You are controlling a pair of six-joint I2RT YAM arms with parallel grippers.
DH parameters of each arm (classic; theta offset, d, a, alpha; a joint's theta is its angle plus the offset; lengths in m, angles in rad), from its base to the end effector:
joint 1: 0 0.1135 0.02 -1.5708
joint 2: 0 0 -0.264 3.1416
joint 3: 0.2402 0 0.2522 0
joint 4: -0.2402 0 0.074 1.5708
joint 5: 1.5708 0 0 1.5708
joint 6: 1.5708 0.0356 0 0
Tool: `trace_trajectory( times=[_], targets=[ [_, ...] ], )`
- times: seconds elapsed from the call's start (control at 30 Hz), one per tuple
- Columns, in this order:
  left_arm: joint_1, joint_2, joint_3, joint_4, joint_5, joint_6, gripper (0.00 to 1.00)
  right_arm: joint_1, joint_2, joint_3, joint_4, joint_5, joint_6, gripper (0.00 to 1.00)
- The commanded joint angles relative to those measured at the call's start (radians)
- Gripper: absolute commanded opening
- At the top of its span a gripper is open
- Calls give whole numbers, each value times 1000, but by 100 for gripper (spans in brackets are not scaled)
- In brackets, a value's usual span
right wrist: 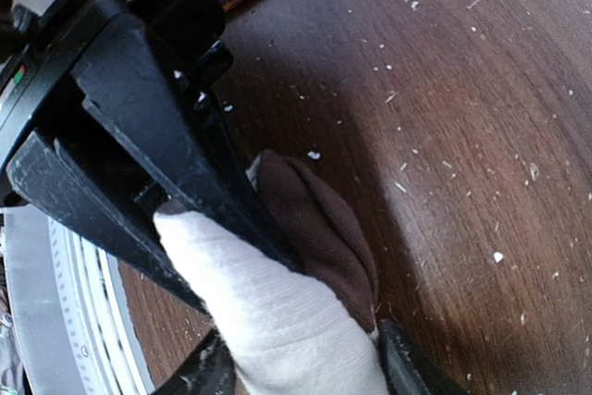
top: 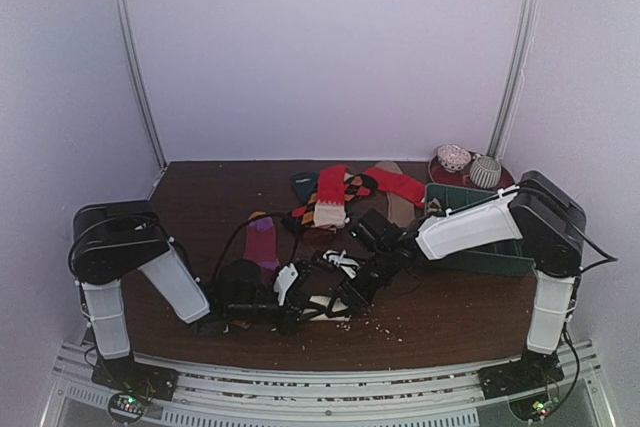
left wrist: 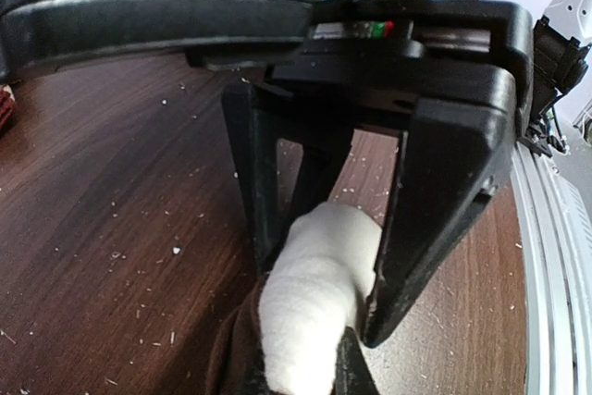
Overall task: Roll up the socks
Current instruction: Pick up the pair of socks from the center of the board.
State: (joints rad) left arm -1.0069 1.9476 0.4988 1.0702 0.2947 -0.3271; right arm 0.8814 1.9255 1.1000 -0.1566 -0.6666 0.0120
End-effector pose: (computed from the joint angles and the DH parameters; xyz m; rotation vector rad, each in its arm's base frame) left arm 0.1553 -0.2649 0.0832 0.9034 1.9175 -1.1311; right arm 0.2238 0.3061 0.1369 -1.3707 2.2905 1.1766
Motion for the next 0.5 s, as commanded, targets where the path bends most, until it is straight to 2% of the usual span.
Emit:
trace_trajectory(
  times=[0.0, 0.23, 0.3, 0.4, 0.43, 0.47],
  targets=[
    [1, 56, -9, -185, -5, 10, 0, 34, 63, -66, -49, -25, 41, 47],
    [1, 65, -4, -187, -5, 10, 0, 43, 98, -69, -19, -35, 65, 26],
    [1, 61, -7, -187, -11, 11, 0, 41, 96, -76, -31, -23, 61, 14],
    [5, 41, -1, -203, -24, 18, 0, 41, 99, -83, -50, 7, 60, 7],
    [9, 31, 2, -211, -29, 26, 4, 40, 100, -87, -50, 18, 67, 6],
    [13, 17, 4, -221, -33, 31, 15, 39, 101, -91, -49, 33, 73, 3]
  ],
)
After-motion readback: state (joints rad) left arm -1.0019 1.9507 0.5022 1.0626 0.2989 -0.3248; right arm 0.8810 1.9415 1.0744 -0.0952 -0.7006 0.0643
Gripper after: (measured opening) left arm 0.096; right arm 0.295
